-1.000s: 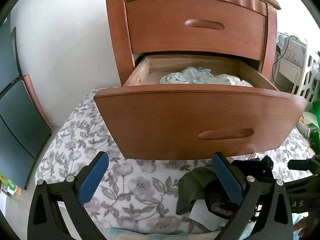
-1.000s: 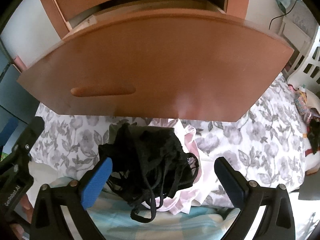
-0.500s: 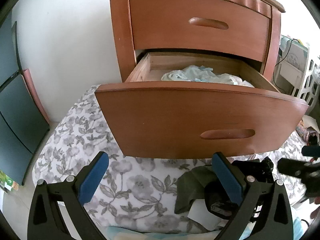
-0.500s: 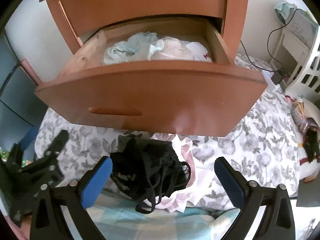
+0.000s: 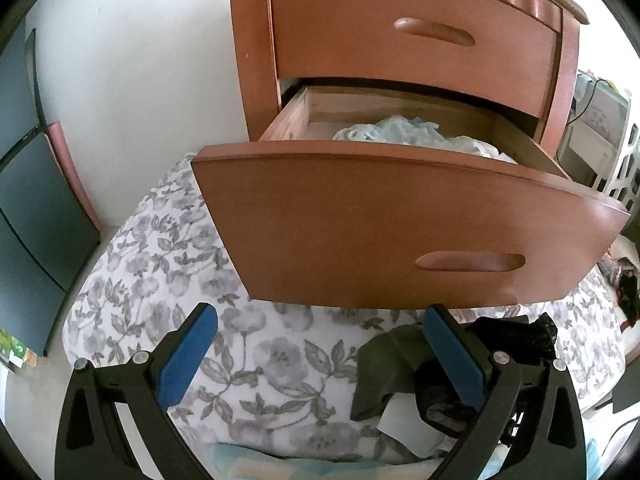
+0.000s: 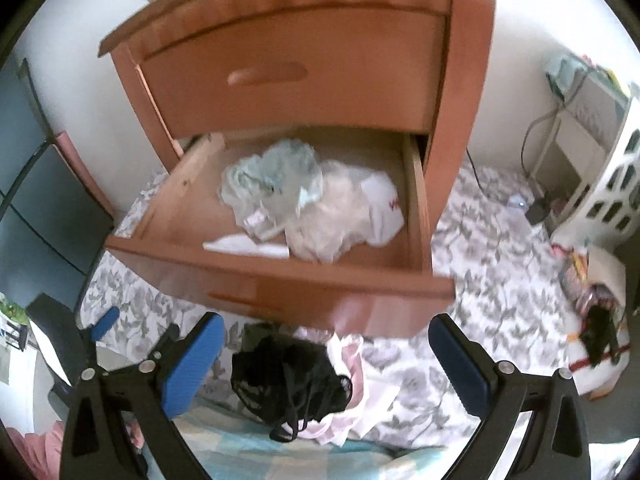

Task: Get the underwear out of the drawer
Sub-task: 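Reach the right gripper back into the drawer toward the mint lace underwear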

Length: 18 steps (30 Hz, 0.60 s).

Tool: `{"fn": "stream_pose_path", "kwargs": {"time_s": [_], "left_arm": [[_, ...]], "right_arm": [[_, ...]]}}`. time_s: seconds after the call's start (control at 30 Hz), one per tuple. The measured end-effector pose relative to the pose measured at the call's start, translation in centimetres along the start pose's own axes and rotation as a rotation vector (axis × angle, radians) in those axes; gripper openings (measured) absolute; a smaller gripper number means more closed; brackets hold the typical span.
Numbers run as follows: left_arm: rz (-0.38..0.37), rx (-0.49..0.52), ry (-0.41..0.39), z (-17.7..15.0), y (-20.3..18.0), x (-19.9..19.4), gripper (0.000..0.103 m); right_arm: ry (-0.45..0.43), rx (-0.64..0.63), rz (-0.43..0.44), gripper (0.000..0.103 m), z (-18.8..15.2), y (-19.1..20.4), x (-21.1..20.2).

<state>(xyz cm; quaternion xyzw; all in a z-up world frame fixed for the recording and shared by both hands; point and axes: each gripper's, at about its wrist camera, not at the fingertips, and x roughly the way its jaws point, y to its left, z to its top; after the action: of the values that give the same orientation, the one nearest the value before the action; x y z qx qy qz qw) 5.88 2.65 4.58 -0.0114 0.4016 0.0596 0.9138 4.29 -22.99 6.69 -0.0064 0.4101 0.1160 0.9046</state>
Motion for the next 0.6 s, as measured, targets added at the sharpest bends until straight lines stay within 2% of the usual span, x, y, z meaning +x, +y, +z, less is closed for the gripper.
{"fn": "stream_pose_path", "kwargs": {"time_s": [0.3, 0.6], "left_arm": [[-0.001, 0.001, 0.01, 0.0, 0.1, 0.3, 0.103], [-0.005, -0.004, 0.046, 0.0, 0.3, 1.4, 0.103]], "right_arm": [[-0.108, -0.061, 0.061, 0.103, 4.9, 1.4, -0.5], [-0.086, -0.125, 0.091, 0.103, 8.9, 2.4, 3.3]]}}
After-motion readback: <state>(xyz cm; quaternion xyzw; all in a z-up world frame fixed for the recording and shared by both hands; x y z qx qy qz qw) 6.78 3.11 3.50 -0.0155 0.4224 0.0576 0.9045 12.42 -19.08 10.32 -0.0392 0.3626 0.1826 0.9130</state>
